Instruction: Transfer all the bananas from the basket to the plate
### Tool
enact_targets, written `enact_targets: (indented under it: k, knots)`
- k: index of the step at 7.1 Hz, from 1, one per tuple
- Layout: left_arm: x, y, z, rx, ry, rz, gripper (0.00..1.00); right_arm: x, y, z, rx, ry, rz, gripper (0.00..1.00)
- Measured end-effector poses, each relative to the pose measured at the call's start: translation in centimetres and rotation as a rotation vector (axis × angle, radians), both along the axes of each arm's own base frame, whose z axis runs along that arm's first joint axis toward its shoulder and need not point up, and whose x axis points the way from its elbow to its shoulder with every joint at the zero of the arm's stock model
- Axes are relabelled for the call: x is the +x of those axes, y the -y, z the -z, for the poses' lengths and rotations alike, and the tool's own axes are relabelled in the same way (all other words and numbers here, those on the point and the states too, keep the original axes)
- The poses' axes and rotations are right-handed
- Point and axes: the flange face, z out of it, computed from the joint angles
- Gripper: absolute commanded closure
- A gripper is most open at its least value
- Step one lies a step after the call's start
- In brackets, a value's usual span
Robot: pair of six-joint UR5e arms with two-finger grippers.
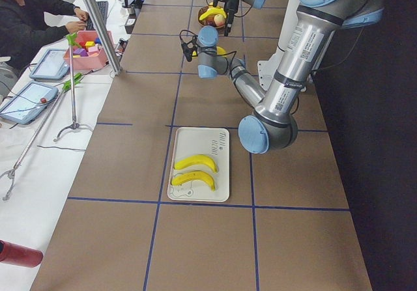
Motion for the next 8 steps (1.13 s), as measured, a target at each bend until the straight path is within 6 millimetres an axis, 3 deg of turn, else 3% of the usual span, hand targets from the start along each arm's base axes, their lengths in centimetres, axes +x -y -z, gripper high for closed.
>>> enact_targets:
  k: [2, 3, 4, 6, 7, 8]
  knots:
    - [-6.1, 1.6, -11.6, 0.084, 0.208, 0.017, 1.0, 3.1, 2.6, -0.6, -0.046, -0.145, -0.063, 0.0]
    - [-9.5, 0.8, -18.3, 0.149, 0.335, 0.009, 1.0, 4.2, 3.7, -1.7, -0.037, -0.23, -0.08, 0.0]
    - [-12.2, -0.4, -23.8, 0.197, 0.448, 0.001, 1.0, 5.1, 4.6, -3.3, -0.011, -0.318, -0.078, 0.0]
    - [-13.8, -1.1, -30.2, 0.199, 0.58, 0.0, 1.0, 6.6, 5.5, -6.3, 0.042, -0.43, -0.052, 0.0]
    - [-13.7, -0.8, -31.4, 0.194, 0.611, 0.009, 0.89, 7.1, 5.7, -7.1, 0.054, -0.452, -0.047, 0.0]
    - [-13.6, -0.5, -31.9, 0.19, 0.623, 0.014, 0.01, 7.4, 5.9, -7.5, 0.057, -0.461, -0.047, 0.0]
